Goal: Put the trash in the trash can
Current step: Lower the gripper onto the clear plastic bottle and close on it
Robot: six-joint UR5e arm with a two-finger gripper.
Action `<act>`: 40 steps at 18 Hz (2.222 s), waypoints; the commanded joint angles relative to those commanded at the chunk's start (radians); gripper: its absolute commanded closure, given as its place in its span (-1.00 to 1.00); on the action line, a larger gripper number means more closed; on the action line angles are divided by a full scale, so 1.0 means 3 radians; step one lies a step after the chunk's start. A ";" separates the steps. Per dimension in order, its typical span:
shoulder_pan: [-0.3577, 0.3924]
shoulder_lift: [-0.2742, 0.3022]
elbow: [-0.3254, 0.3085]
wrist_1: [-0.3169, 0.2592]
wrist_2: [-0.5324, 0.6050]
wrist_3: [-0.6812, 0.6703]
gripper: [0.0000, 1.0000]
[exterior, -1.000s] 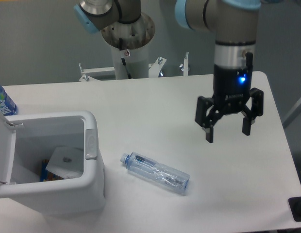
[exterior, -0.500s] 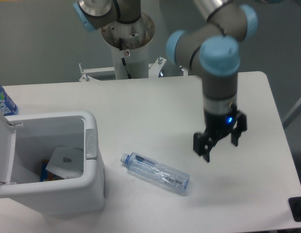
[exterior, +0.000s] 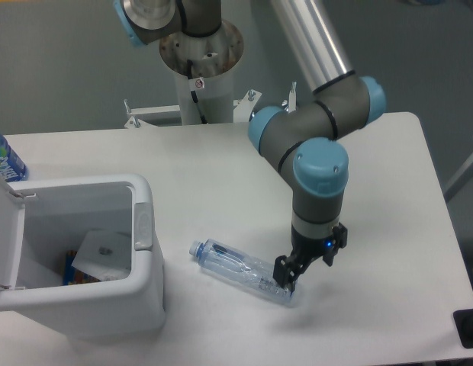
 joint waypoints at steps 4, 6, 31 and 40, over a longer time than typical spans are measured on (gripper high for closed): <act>-0.0046 -0.0051 0.0020 0.0000 0.0020 -0.0143 -1.00; -0.0087 -0.0112 0.0031 -0.0005 0.0066 -0.0149 -1.00; -0.0286 -0.0240 -0.0066 -0.0031 0.0383 -0.0261 -0.73; -0.0317 -0.0215 -0.0061 -0.0031 0.0378 -0.0231 -0.17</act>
